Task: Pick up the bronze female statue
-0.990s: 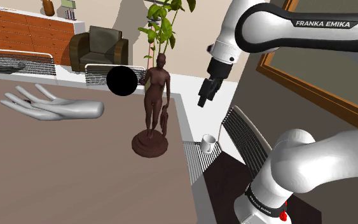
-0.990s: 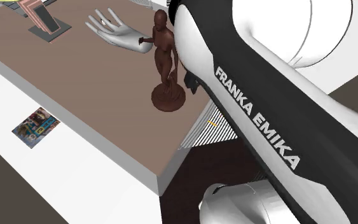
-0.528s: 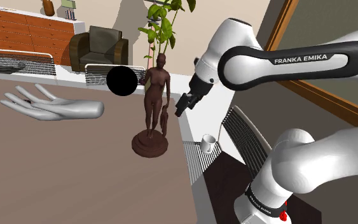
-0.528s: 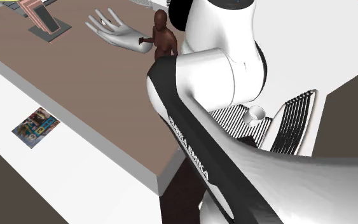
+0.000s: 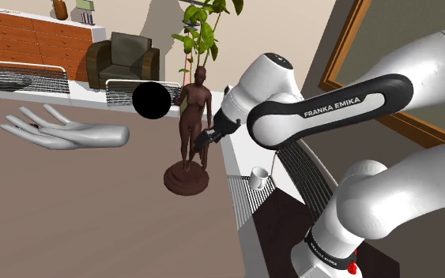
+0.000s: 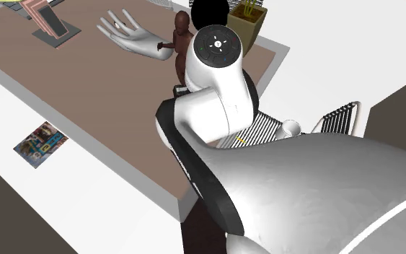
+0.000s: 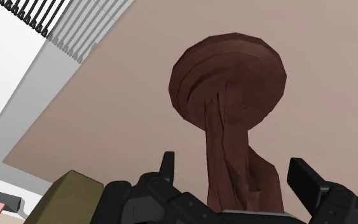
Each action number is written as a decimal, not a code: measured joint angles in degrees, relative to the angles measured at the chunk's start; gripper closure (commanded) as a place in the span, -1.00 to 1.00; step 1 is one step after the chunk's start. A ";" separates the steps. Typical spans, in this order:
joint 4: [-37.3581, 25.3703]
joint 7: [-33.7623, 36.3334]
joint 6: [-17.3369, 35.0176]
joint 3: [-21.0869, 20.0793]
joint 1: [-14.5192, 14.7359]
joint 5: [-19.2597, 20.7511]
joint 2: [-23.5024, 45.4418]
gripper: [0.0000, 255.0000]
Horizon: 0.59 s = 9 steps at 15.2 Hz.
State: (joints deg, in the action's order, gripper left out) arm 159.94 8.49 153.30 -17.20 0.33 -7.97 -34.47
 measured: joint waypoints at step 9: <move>2.05 0.71 5.87 -1.25 -0.53 0.11 3.47 1.00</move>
State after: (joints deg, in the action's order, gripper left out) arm 161.99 9.20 159.17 -18.45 -0.20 -7.85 -30.99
